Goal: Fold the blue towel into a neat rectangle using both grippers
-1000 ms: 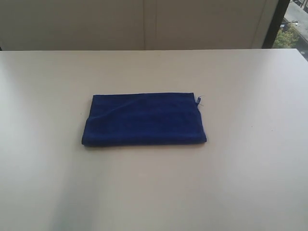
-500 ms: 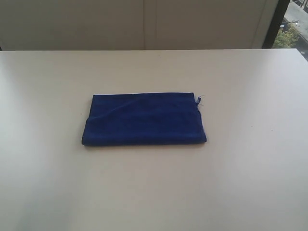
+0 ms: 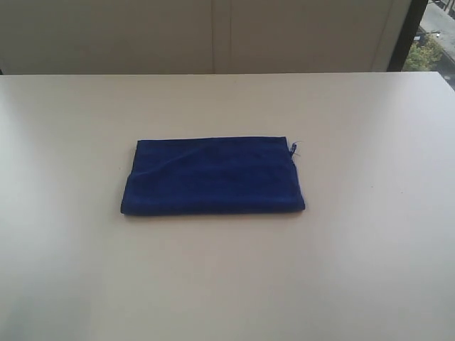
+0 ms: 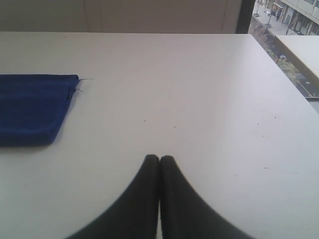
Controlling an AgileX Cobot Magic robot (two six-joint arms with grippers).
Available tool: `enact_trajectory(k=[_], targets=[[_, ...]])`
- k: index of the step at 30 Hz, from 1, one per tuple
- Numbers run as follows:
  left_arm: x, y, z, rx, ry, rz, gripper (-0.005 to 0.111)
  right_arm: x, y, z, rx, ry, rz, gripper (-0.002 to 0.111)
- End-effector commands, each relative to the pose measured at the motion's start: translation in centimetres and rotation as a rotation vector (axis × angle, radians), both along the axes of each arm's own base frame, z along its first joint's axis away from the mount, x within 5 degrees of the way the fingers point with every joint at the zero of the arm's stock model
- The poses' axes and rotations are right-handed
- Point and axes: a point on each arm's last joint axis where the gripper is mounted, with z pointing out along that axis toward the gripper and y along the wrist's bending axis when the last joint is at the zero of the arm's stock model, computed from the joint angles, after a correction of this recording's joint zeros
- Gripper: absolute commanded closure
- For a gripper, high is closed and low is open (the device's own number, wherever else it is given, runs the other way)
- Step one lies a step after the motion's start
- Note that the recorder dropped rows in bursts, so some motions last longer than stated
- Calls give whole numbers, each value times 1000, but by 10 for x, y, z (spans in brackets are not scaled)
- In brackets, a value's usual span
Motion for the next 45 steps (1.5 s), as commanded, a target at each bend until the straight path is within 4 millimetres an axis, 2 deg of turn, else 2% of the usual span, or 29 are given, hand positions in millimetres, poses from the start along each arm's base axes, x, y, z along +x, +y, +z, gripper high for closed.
enact_trajectory(k=[1, 20, 27, 34, 45], targets=[[0, 0, -2, -8, 6, 2, 107, 0, 0, -1, -10, -14, 4, 108], [0, -1, -2, -6, 6, -13, 107, 0, 0, -1, -10, -14, 4, 108], [0, 3, -2, 69, 4, -5, 107, 0, 0, -1, -10, -14, 4, 108], [0, 3, -2, -38, 9, 47, 107, 0, 0, -1, -10, -14, 4, 108], [0, 3, -2, -24, 8, 40, 107, 0, 0, -1, -10, -14, 4, 108]])
